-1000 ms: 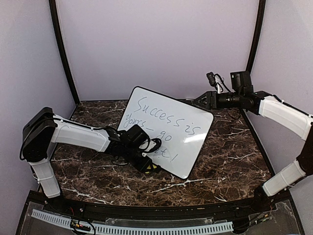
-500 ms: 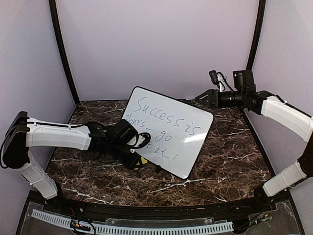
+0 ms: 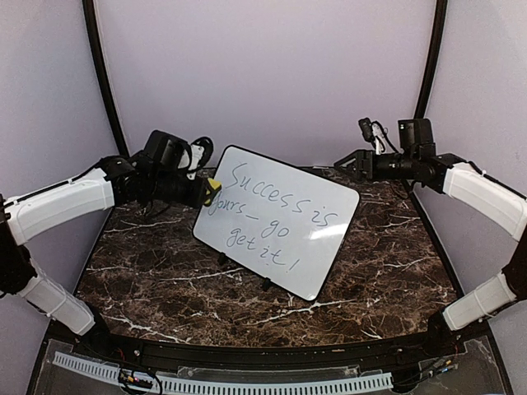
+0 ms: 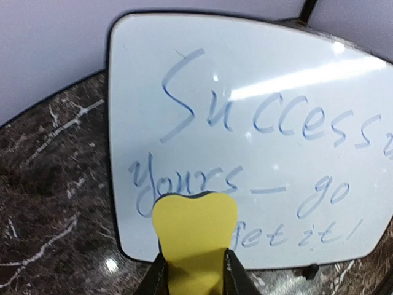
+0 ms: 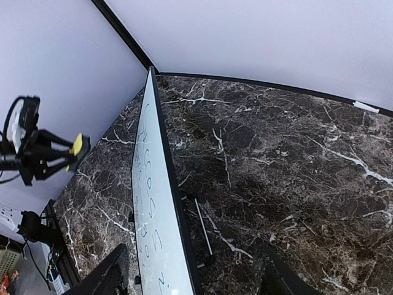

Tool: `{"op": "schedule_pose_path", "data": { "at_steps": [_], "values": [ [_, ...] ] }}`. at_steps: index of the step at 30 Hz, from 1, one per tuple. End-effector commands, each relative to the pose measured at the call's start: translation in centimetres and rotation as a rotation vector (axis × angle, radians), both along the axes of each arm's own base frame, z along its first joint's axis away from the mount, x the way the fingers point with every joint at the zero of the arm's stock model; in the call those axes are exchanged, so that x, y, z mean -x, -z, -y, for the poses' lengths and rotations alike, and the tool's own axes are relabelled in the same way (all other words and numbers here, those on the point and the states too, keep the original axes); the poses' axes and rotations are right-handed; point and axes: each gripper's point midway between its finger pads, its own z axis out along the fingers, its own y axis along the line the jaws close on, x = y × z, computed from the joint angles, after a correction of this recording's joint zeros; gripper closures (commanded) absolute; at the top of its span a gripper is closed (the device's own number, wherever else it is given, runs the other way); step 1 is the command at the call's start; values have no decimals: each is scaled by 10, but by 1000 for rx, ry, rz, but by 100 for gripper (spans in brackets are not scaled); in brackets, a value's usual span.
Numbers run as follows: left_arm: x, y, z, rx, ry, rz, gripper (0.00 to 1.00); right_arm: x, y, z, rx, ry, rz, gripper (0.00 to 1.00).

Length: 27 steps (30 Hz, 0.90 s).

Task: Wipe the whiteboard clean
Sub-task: Erase the center of the whiteboard.

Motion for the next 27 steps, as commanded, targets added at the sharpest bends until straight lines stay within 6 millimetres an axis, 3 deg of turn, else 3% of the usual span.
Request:
{"op": "schedule_pose_path", "data": {
  "at_steps": [1,4,8,12,18,27],
  "values": [
    [-70,-66,-7,59,-79,203,83,6,-12,0,-27,-23,51,34],
    [-107,-90,0,90,-72,265,82,9,-7,1,-28,-25,42,34],
    [-137,-111,-4,78,-22,354,80,14,4,3,-16,-26,10,35],
    [-146,-120,3,124,81,384,79,23,12,2,-26,-46,7,37],
    [-154,-117,13,125,169,418,79,29,17,-2,-39,-92,27,43],
    [-156,-111,23,182,210,412,79,37,21,-10,-93,-159,37,61]
  ]
}}
